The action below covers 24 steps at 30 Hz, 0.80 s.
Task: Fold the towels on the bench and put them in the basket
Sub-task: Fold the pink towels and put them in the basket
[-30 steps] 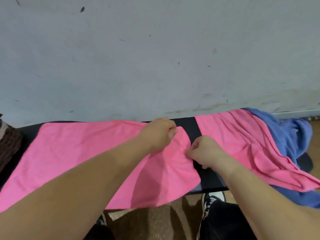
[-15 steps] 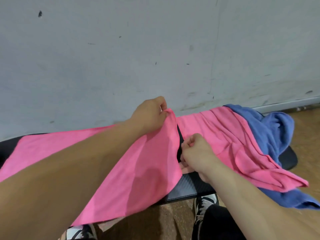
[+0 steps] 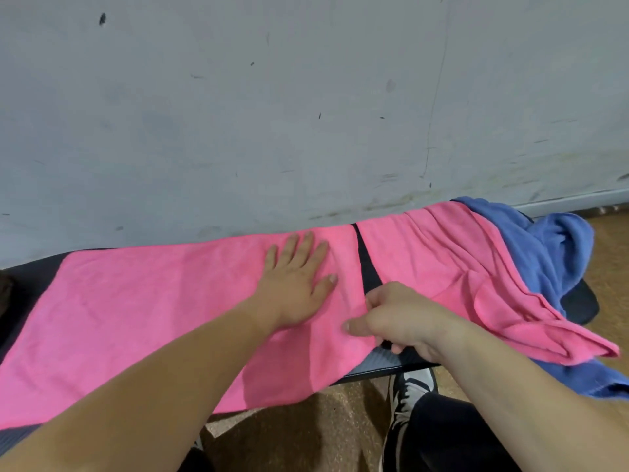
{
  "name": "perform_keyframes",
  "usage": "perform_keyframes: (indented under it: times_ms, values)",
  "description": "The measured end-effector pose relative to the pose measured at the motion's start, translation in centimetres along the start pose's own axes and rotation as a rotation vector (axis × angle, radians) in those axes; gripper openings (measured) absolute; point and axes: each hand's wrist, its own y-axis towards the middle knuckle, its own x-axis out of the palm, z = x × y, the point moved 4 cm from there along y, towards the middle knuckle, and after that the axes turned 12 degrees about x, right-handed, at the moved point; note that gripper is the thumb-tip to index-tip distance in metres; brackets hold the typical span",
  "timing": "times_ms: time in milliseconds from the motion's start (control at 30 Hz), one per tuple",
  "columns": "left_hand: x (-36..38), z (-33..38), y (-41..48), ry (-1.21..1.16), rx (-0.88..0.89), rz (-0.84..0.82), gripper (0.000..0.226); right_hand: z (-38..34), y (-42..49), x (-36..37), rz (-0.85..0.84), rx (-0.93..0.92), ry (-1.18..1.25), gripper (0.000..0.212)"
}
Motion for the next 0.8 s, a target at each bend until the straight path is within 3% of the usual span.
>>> perform_keyframes:
  times_ms: [67,267,400,500,667,800]
  values:
    - [0.0,-0.1,0.1,0.015,-0.005,0.018,0.088,-0.3,-0.4,-0.3,0.012,-0.042,0.019,0.014]
    - [0.0,-0.1,0.2,0.041,0.002,0.015,0.073,1.9,-0.7,-1.1,-0.072,0.048,-0.043,0.023]
    - [-0.6,0.6,-1.0,-0.013,0.028,0.048,0.077,2.3,0.0,-2.5,0.052,0.066,-0.079,0.028]
    - [-0.9,2.1,-3.5,-0.076,0.054,0.110,0.071,1.3,-0.1,-3.1,0.189,-0.046,-0.132,0.032]
    - [0.7,1.8,-7.8,0.017,-0.043,0.070,0.078,-1.8,0.3,-1.8,0.349,-0.401,-0.182,0.024]
    - [-0.5,2.1,-8.7,0.035,-0.058,0.067,0.076,-2.2,2.1,-0.7,0.299,-0.372,-0.337,0.035]
